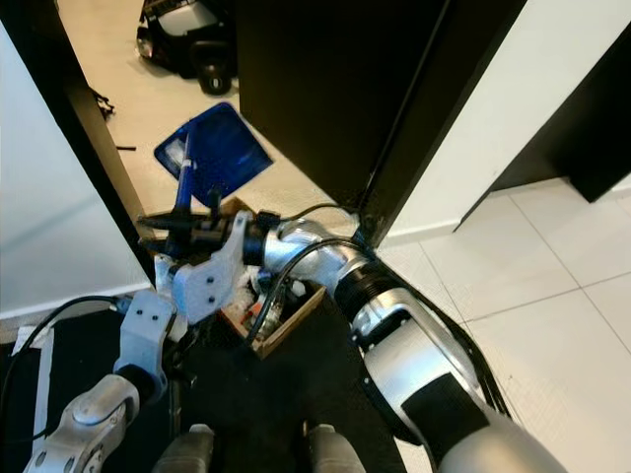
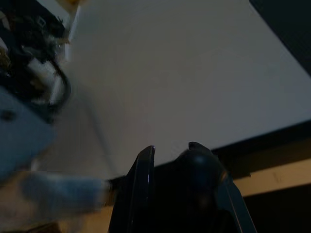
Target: Sweep floor
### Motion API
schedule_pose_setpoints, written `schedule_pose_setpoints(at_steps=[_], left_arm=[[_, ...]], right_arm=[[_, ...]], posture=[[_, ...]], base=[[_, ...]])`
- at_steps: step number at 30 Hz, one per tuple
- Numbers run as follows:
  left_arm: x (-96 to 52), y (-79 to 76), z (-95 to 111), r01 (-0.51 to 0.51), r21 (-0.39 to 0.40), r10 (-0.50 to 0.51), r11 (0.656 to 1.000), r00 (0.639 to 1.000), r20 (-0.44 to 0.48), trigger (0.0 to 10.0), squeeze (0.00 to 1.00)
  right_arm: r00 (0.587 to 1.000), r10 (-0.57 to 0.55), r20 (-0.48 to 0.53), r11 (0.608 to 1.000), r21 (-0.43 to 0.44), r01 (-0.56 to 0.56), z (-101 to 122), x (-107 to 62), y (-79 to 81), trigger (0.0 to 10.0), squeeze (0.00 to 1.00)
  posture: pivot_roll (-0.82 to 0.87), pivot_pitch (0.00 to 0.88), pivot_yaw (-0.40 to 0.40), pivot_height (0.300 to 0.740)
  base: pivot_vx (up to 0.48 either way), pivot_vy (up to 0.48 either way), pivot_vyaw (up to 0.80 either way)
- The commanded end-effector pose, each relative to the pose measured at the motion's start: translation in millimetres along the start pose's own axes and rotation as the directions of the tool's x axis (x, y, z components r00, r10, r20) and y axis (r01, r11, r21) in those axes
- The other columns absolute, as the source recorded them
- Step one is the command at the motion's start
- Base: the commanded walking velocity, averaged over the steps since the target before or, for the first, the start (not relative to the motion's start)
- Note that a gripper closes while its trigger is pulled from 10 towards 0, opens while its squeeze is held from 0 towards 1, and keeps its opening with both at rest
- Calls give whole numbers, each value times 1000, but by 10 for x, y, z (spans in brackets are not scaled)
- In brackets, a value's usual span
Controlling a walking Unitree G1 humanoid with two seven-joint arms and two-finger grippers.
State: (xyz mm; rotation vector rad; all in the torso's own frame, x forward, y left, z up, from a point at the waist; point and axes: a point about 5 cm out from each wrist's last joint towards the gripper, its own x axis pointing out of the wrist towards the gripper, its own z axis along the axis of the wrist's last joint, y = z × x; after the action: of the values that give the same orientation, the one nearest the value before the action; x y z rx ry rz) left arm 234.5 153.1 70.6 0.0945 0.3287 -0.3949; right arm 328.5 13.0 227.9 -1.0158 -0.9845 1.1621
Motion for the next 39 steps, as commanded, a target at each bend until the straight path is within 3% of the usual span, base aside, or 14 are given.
schedule_pose_setpoints(at_steps=[1, 3, 5, 7, 12, 15, 19, 26, 28, 31, 33, 36, 37, 39], left_arm=[[41, -170, -46, 95, -48, -95, 994, 995, -3, 10000, 0], [42, -171, -47, 97, -47, -97, 994, 995, -3, 10000, 0], [42, -173, -56, 97, -47, -97, 994, 995, -5, 10000, 0], [43, -174, -57, 97, -47, -97, 994, 995, -6, 10000, 0], [54, -179, -47, 102, -47, -102, 994, 995, -3, 10000, 0], [48, -178, -53, 104, -44, -104, 994, 995, -5, 10000, 0], [39, -179, -64, 95, -49, -96, 994, 995, -6, 10000, 0], [36, -186, -71, 102, -48, -103, 994, 995, -10, 10000, 0], [41, -190, -71, 103, -48, -104, 993, 995, -10, 10000, 0], [46, -198, -66, 103, -50, -104, 993, 995, -7, 10000, 0], [44, -199, -63, 104, -50, -104, 993, 995, -6, 10000, 0], [42, -193, -64, 104, -49, -105, 993, 994, -7, 10000, 0], [38, -192, -72, 106, -47, -106, 993, 994, -10, 10000, 0], [37, -194, -76, 106, -46, -107, 993, 994, -11, 10000, 0]], right_arm=[[990, -125, -65, 990, -68, 120, -88, -92, -400, 10000, 0], [990, -122, -66, 991, -68, 118, -92, -101, -390, 10000, 0], [999, -22, 37, 1000, -11, 23, 36, -42, 11, 10000, 0], [997, 10, 77, 1000, -2, -10, 93, -23, 132, 10000, 0], [992, -122, -28, 991, -63, 120, -36, -38, -362, 10000, 0], [989, -145, -21, 988, -65, 143, -24, -24, -423, 10000, 0], [993, -1, 120, 1000, -9, 2, 175, 58, 147, 10000, 0], [984, -178, -28, 981, -82, 176, -25, -18, -499, 10000, 0], [982, -189, -15, 980, -63, 188, -9, -5, -451, 10000, 0], [994, -91, 68, 996, -12, 92, 105, 55, -29, 10000, 0], [993, -97, 61, 995, -10, 98, 99, 48, -29, 10000, 0], [972, -231, -45, 973, -36, 230, -38, -21, -407, 10000, 0], [923, -365, -122, 931, -46, 362, -123, -96, -695, 10000, 0], [897, -418, -144, 908, -21, 419, -145, -115, -747, 10000, 0]], posture=[[127, 147, -57, 740], [127, 147, -57, 740], [127, 144, -55, 740], [129, 146, -54, 740], [128, 148, -53, 740], [132, 150, -58, 740], [142, 155, -62, 740], [130, 157, -59, 740], [130, 157, -62, 740], [135, 162, -58, 740], [135, 164, -57, 740], [132, 165, -55, 740], [128, 163, -56, 740], [128, 161, -59, 740]], base=[[0, 0, 0], [0, 0, 0], [0, 0, 0], [0, 0, 0], [0, 0, 0], [0, 0, 0], [0, 0, 0], [0, 0, 0], [0, 0, 0], [0, 0, 0], [0, 0, 0], [0, 0, 0], [0, 0, 0], [0, 0, 0]])
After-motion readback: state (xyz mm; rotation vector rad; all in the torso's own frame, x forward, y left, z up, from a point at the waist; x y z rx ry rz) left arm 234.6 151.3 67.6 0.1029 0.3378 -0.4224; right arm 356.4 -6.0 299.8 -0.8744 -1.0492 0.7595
